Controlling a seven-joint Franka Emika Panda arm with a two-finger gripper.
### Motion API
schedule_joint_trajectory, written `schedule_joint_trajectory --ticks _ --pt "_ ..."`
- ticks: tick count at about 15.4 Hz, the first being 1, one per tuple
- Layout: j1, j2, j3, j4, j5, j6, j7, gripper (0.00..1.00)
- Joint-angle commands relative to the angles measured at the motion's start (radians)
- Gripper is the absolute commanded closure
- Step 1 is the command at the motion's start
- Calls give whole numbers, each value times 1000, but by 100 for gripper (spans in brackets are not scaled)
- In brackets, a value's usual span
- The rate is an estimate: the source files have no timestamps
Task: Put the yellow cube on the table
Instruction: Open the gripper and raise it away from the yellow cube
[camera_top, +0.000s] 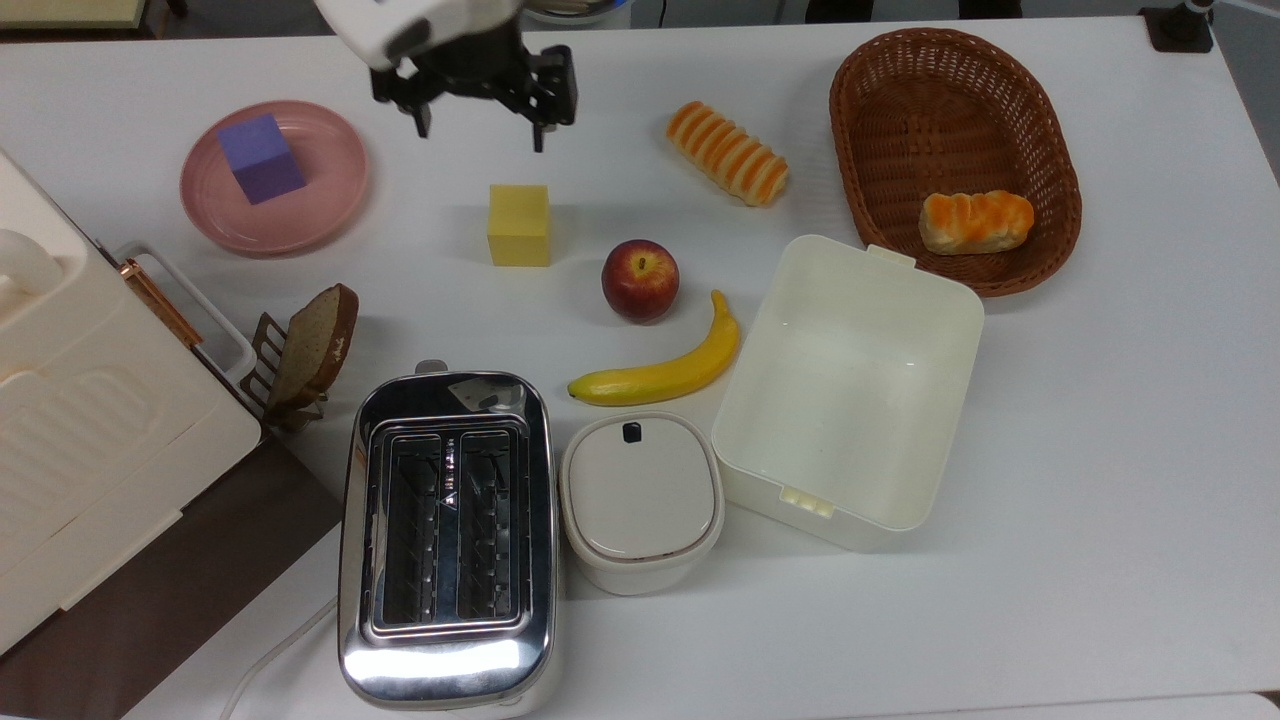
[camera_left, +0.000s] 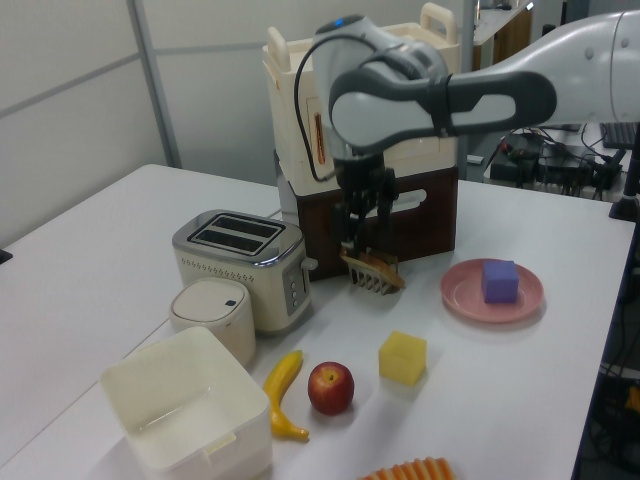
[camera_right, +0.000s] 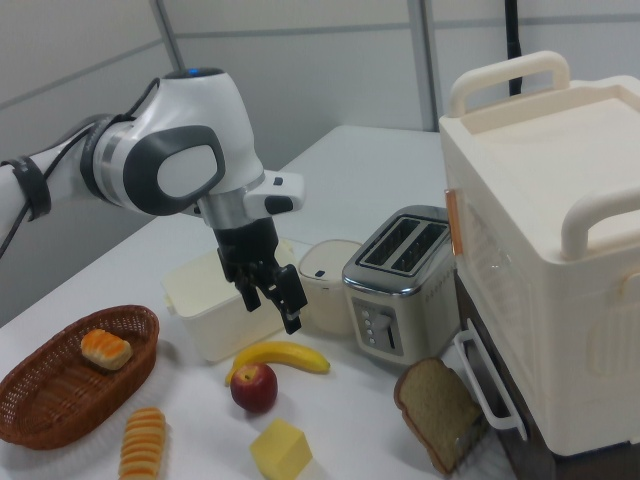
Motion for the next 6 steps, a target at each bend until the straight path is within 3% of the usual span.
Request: schedule_joint_trajectory --ticks 1,6 --pt "-5 5 -5 13 20 -18 54 0" --pt "-8 -7 -5 11 22 -25 33 0"
